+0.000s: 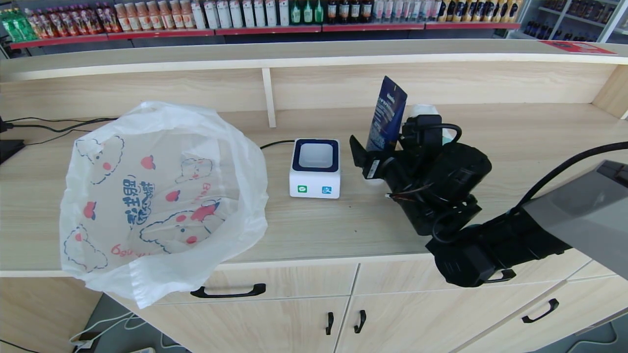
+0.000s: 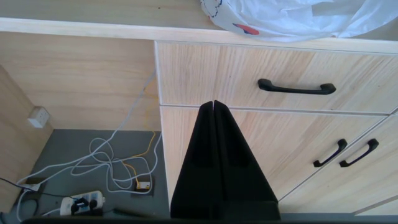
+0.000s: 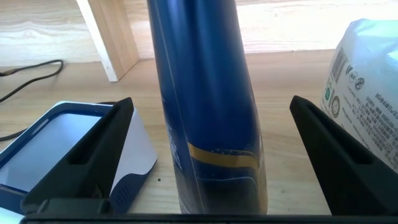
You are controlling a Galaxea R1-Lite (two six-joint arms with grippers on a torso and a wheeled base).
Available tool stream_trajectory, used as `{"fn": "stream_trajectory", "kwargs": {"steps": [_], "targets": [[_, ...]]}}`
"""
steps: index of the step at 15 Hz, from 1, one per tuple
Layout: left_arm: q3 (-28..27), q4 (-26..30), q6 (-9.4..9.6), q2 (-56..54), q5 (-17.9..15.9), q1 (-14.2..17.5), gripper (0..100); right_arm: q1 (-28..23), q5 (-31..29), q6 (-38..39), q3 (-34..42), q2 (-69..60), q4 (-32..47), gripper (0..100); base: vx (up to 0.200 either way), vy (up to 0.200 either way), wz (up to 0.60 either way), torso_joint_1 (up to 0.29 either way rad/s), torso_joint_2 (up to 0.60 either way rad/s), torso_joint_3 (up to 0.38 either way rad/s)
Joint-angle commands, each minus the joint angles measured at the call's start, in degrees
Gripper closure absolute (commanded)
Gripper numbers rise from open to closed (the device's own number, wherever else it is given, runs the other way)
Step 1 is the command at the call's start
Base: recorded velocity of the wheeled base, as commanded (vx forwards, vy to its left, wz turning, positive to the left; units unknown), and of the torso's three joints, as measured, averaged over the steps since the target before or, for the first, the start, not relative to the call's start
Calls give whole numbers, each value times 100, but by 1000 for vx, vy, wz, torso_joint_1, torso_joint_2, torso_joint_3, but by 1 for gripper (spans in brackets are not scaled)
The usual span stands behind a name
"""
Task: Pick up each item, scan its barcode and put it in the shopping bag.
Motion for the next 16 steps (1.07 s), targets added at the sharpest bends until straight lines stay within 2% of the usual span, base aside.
{"fn": "stream_trajectory", "kwargs": {"steps": [1, 5, 6, 16], "targets": [[1, 2, -1, 0, -2, 1, 100, 3, 1, -3, 10, -2, 22, 0, 0, 0, 0, 0, 0, 0], [1, 2, -1, 0, -2, 1, 100, -5, 1, 14, 36, -2, 22, 0, 0, 0, 0, 0, 0, 0], [1, 2, -1, 0, -2, 1, 100, -5, 1, 76, 36, -2, 31, 100, 0, 0, 0, 0, 0, 0], [1, 2, -1, 0, -2, 1, 100, 12, 36, 76, 62, -134, -13, 100, 0, 0, 0, 0, 0, 0]]}}
